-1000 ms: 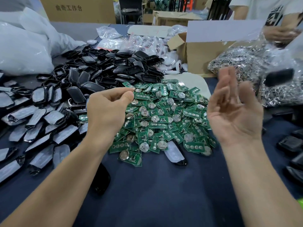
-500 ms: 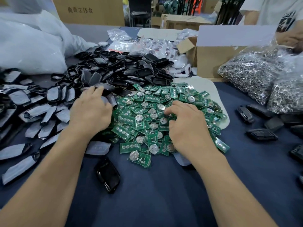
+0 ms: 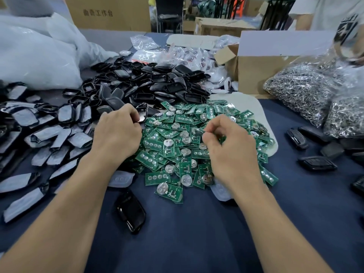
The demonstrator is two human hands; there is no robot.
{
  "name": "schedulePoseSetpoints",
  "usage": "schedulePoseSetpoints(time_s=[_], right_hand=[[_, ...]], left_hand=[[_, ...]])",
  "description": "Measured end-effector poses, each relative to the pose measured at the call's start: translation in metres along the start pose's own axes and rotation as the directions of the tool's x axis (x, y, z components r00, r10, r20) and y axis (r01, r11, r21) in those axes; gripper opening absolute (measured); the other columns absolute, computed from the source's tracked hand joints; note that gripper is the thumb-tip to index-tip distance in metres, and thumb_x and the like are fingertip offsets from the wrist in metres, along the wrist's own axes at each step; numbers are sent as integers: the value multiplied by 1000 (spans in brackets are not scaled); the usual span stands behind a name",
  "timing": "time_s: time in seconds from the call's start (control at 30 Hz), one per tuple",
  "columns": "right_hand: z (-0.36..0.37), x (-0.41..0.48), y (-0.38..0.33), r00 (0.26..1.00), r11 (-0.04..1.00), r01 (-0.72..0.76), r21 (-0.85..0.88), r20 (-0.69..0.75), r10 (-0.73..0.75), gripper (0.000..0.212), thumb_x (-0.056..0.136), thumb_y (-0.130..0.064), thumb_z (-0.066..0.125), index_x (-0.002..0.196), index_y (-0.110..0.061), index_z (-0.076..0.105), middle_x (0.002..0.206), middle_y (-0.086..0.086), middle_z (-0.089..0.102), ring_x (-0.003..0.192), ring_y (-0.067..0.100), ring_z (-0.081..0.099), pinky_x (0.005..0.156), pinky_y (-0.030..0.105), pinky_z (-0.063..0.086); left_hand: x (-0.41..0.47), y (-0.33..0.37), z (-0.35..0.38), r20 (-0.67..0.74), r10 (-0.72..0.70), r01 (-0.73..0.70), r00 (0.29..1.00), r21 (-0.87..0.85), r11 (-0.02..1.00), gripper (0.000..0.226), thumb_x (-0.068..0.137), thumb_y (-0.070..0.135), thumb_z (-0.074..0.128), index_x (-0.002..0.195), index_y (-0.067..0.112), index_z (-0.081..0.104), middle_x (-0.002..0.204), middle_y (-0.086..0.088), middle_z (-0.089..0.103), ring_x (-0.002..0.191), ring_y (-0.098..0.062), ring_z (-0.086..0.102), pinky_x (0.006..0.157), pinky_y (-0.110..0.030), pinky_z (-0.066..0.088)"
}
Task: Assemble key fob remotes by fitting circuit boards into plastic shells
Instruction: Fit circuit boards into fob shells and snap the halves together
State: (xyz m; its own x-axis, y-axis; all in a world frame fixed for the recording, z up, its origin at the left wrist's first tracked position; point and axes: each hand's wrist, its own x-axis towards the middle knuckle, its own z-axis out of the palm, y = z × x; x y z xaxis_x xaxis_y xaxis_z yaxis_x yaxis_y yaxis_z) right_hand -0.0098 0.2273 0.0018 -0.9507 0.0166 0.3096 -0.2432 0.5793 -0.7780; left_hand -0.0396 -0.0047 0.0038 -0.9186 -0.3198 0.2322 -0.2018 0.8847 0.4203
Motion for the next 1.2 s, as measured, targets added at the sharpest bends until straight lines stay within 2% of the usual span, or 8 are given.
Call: schedulePoseSetpoints(time_s=[0.2,0.3,0.5,0.7,0.8,0.87,1.07,1.2], right_hand=[[2,-8,-15,998,955,-44,294,46,32,22,96,-10,62,80,-24,56,66,4,67,43,19,40,40,29,34],[2,-8,-16,990,906,-132,402,100,99,21,96,-10,61,81,-24,62,65,4,70,42,29,43,38,34,32],[4,-4,-12,969,827,-246,506,147,198,19,87,-14,79,71,-18,69,60,8,71,46,20,59,44,25,40],[4,-2,-8,963,781,-269,564,137,232,28,79,-10,85,70,-35,76,61,1,71,51,17,68,44,19,41],[7,-1,-5,966,822,-258,508,112,234,20,77,-13,85,76,-31,77,62,-3,71,48,13,64,50,20,46],[9,-1,-2,968,847,-250,469,93,234,11,75,-18,82,76,-27,76,63,-7,70,51,10,60,55,25,49],[6,1,-5,953,702,-303,645,196,231,11,87,-6,59,80,-12,53,82,18,71,59,26,71,47,32,51],[4,0,-6,960,739,-280,612,169,224,25,81,-2,64,70,-18,48,73,23,73,48,21,61,45,24,43]], left_hand=[[-1,6,1,12,74,-72,997,-90,993,36,100,31,58,135,37,58,112,12,66,86,-24,60,79,-36,43],[0,4,4,34,75,-71,997,-112,991,30,100,26,59,125,35,73,125,3,69,87,-20,62,79,-31,49],[-7,8,1,-109,43,-74,993,-300,951,21,97,14,67,95,31,80,74,12,70,37,-10,46,36,-13,30],[-21,36,-5,-155,-15,-66,988,-506,860,33,87,0,71,99,28,82,77,16,73,47,3,57,41,-6,37],[-31,45,0,-95,169,-191,981,-331,924,65,80,3,74,136,34,67,86,20,71,72,-4,65,67,-7,48],[-32,48,5,-23,192,-193,981,-201,960,70,81,6,70,143,37,60,90,17,65,79,-14,60,75,-27,49],[-36,51,14,-28,158,-160,987,-100,982,23,96,30,63,110,42,78,108,13,66,92,-16,54,73,-29,35],[-38,55,10,-155,121,-148,981,-172,974,19,98,29,63,102,38,81,73,12,71,65,-22,57,52,-31,38]])
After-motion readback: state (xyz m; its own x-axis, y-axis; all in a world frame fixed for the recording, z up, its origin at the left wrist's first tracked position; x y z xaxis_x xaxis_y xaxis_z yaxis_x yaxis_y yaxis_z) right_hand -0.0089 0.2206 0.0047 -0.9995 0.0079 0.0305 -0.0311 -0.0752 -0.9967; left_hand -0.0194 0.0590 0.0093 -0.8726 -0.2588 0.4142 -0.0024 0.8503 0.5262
